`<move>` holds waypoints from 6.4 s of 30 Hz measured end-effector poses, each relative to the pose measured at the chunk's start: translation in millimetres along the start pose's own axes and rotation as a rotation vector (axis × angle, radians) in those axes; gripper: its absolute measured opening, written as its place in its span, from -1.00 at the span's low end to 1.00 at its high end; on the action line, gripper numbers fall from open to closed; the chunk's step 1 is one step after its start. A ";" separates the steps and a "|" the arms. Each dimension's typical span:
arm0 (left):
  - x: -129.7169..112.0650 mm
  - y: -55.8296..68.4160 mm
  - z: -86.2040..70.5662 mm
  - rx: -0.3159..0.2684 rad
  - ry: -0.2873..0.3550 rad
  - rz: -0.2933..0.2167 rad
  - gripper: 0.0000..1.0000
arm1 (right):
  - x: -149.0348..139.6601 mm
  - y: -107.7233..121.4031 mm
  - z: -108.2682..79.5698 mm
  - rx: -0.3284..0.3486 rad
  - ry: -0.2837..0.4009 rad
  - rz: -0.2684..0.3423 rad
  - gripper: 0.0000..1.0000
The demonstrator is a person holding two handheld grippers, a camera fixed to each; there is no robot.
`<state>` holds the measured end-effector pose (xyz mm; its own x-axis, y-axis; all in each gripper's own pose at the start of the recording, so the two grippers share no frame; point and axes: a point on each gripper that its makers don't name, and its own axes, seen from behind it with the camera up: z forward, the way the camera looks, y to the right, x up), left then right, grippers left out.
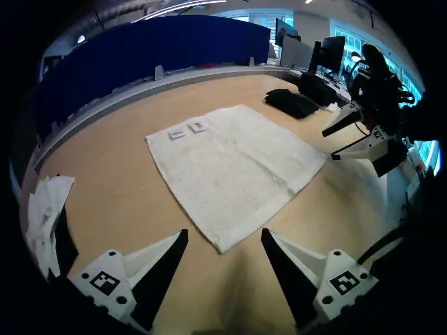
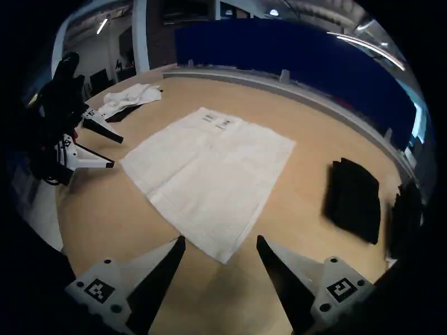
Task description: Fold towel
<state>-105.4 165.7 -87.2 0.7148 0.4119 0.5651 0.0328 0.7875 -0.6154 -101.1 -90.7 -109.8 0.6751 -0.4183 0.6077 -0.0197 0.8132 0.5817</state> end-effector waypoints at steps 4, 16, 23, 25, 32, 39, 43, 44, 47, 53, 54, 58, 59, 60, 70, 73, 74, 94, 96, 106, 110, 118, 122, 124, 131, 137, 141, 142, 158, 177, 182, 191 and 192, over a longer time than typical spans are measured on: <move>-7.6 -1.1 6.9 0.002 -0.017 -0.012 0.95 | -7.2 1.1 5.5 0.001 -0.012 0.019 0.97; -10.9 3.9 16.2 -0.009 -0.042 -0.028 0.94 | -24.2 3.2 13.9 -0.008 -0.056 0.009 0.71; -16.1 3.5 19.7 0.000 -0.058 -0.026 0.67 | -30.1 0.1 15.1 -0.004 -0.068 -0.005 0.57; -17.0 0.5 20.4 0.019 -0.065 -0.017 0.47 | -29.6 1.8 15.1 -0.009 -0.069 -0.001 0.43; -18.3 -5.6 19.5 0.055 -0.080 -0.014 0.10 | -27.6 2.6 16.2 -0.015 -0.067 0.005 -0.11; -18.8 -12.5 19.7 0.091 -0.089 -0.032 -0.43 | -27.0 -3.7 16.4 -0.017 -0.064 0.001 -0.51; -18.6 -10.5 20.0 0.094 -0.089 -0.024 -0.55 | -27.1 -4.1 15.9 -0.026 -0.064 0.013 -0.59; -18.6 -10.0 20.1 0.095 -0.089 -0.022 -0.58 | -27.2 -4.0 15.8 -0.028 -0.065 0.017 -0.61; -18.8 -8.8 20.6 0.096 -0.090 -0.023 -0.65 | -27.7 -3.7 16.2 -0.035 -0.066 0.035 -0.68; -19.6 -8.9 19.7 0.095 -0.100 -0.024 -0.76 | -28.1 0.1 15.9 -0.038 -0.071 0.085 -0.74; -19.7 -8.4 19.4 0.092 -0.100 -0.023 -0.76 | -27.9 0.8 15.5 -0.038 -0.071 0.089 -0.75; -20.0 -5.8 18.1 0.081 -0.100 -0.024 -0.77 | -26.0 3.5 13.3 -0.040 -0.070 0.093 -0.77; -20.0 -5.0 17.7 0.079 -0.101 -0.024 -0.77 | -25.2 4.0 12.7 -0.040 -0.070 0.092 -0.78; -19.3 -4.5 17.0 0.079 -0.099 -0.026 -0.77 | -24.2 4.6 11.9 -0.039 -0.069 0.090 -0.78; -7.0 -0.9 5.6 0.077 -0.080 -0.049 -0.79 | -10.6 8.9 1.5 -0.039 -0.056 0.085 -0.78; -3.1 -0.6 -0.9 0.077 -0.079 -0.055 -0.79 | -4.0 8.5 -4.5 -0.036 -0.048 0.086 -0.78; -1.7 -0.5 -3.3 0.077 -0.079 -0.058 -0.79 | -1.6 8.2 -6.7 -0.035 -0.045 0.087 -0.78; 39.2 16.4 -75.0 0.071 -0.057 -0.119 -0.79 | 47.6 -12.0 -79.0 -0.006 0.019 0.095 -0.78; 42.6 18.6 -81.9 0.069 -0.057 -0.118 -0.79 | 50.4 -15.2 -86.2 -0.003 0.021 0.095 -0.79; 43.5 30.1 -106.9 0.041 -0.077 -0.133 -0.79 | 48.8 -25.5 -113.1 0.012 0.002 0.107 -0.79; 41.8 33.5 -107.8 0.035 -0.084 -0.143 -0.79 | 47.4 -24.6 -113.6 0.014 -0.004 0.121 -0.79; 52.2 26.6 -102.7 0.042 -0.077 -0.177 -0.79 | 60.3 -12.9 -106.7 0.002 0.001 0.100 -0.79; 60.2 15.6 -94.9 0.053 -0.074 -0.199 -0.79 | 68.4 -3.0 -97.9 -0.003 -0.001 0.087 -0.79; 64.7 8.9 -87.3 0.058 -0.075 -0.205 -0.79 | 72.6 3.4 -90.7 -0.008 -0.001 0.081 -0.79; 82.2 -16.2 -56.1 0.077 -0.071 -0.202 -0.79 | 87.0 27.8 -62.0 -0.026 -0.005 0.066 -0.79; 86.9 -33.7 -25.4 0.076 -0.097 -0.198 -0.79 | 91.4 47.9 -32.0 -0.034 -0.024 0.072 -0.79; 81.0 -42.0 -4.9 0.071 -0.125 -0.200 -0.79 | 87.3 57.3 -12.2 -0.033 -0.044 0.088 -0.79; 78.4 -43.3 -0.1 0.069 -0.133 -0.203 -0.79 | 85.6 58.6 -7.8 -0.032 -0.049 0.093 -0.79; 56.9 -57.8 46.5 0.084 -0.218 -0.207 -0.74 | 72.0 74.1 37.2 -0.044 -0.097 0.139 -0.78; 63.3 -99.5 54.0 0.208 -0.180 -0.225 0.67 | 78.7 93.6 51.6 -0.120 -0.054 0.166 0.65; 65.5 -103.3 49.8 0.219 -0.163 -0.237 0.73 | 80.9 91.9 48.9 -0.118 -0.052 0.163 0.70; 61.7 -98.4 35.4 0.213 -0.156 -0.253 0.73 | 73.5 80.4 40.8 -0.098 -0.061 0.158 0.71; 59.9 -97.0 32.4 0.213 -0.155 -0.255 0.73 | 71.2 78.4 39.3 -0.095 -0.063 0.158 0.71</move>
<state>-88.4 128.9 24.1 0.5873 0.2422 0.7723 0.0382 0.9448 -0.3254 -83.5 -72.7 0.3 0.6216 -0.3041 0.7219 -0.0503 0.9042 0.4241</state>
